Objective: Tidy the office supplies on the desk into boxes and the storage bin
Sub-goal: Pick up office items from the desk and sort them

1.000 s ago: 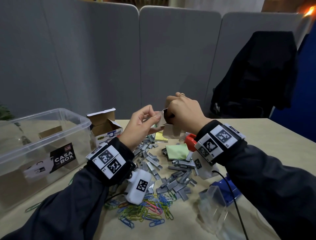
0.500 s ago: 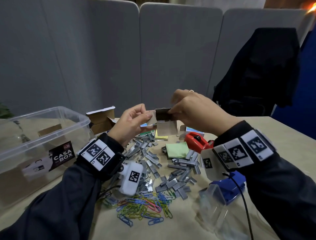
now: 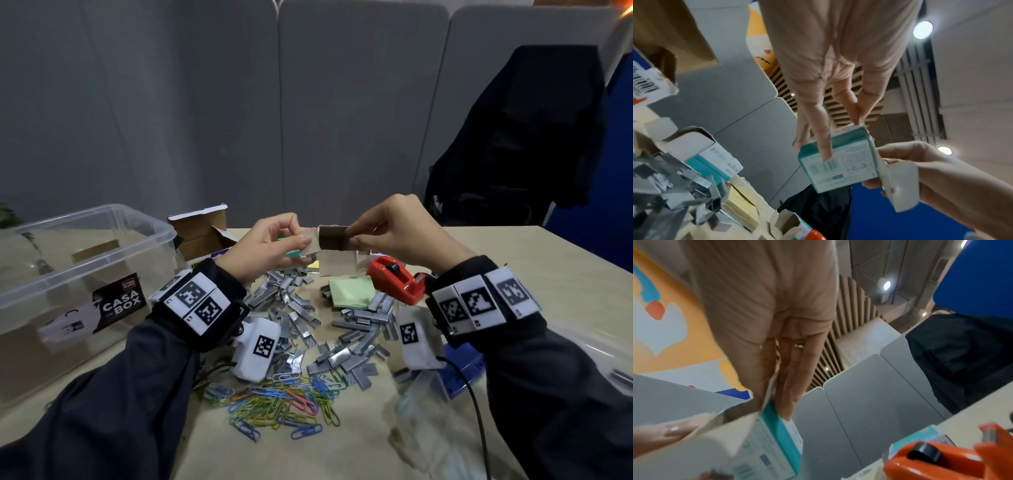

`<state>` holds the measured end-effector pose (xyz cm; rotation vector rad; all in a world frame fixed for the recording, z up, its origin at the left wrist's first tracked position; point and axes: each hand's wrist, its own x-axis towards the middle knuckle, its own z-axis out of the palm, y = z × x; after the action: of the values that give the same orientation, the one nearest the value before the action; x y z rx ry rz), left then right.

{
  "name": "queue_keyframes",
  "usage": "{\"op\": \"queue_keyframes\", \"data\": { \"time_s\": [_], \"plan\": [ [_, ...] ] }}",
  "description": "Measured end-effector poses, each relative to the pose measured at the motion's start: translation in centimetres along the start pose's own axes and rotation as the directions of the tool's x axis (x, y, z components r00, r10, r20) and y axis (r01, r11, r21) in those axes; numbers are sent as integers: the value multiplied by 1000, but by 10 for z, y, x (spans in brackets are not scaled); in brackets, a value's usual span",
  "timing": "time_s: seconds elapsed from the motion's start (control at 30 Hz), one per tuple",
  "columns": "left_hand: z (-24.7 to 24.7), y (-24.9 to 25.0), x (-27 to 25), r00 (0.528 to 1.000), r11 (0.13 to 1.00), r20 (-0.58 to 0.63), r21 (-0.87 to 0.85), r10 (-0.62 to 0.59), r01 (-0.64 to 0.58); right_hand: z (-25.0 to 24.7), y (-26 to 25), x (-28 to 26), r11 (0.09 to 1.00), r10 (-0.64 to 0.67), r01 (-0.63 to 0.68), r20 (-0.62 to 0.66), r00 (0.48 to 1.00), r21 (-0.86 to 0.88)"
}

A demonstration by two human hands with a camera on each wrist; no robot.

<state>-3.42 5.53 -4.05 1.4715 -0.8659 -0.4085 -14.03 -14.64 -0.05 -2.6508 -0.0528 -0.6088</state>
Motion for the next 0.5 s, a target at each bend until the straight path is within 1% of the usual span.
{"op": "queue_keyframes", "data": {
  "time_s": [0.1,0.17,0.2,0.27,0.33,0.4,0.43,0.47,0.5],
  "plan": [
    [7,3,5,1000,994,15,113,-8,6,-6,7,0,997,54,-56,23,998,57],
    [13,11,14,998,985,62,172,-13,2,-14,13,-1,990,86,-89,31,996,106],
    [15,17,20,996,982,89,186,-17,0,-18,15,-3,985,108,-108,10,994,137],
    [23,27,34,991,984,131,178,-18,-5,-25,22,-4,959,174,-161,-35,984,233],
    [32,33,50,992,991,128,129,11,-28,-30,30,-5,918,266,-246,-24,964,310],
    [43,33,67,996,994,80,98,32,-40,-33,39,-4,864,352,-337,30,936,375],
    [47,31,73,999,995,46,95,27,-32,-34,44,-3,845,376,-376,77,923,379],
    [52,28,79,1000,996,13,92,15,-16,-36,50,-2,847,388,-414,145,910,334],
    [55,25,84,1000,997,-13,83,-1,2,-37,58,-2,861,400,-450,230,887,236]
  ]
}}
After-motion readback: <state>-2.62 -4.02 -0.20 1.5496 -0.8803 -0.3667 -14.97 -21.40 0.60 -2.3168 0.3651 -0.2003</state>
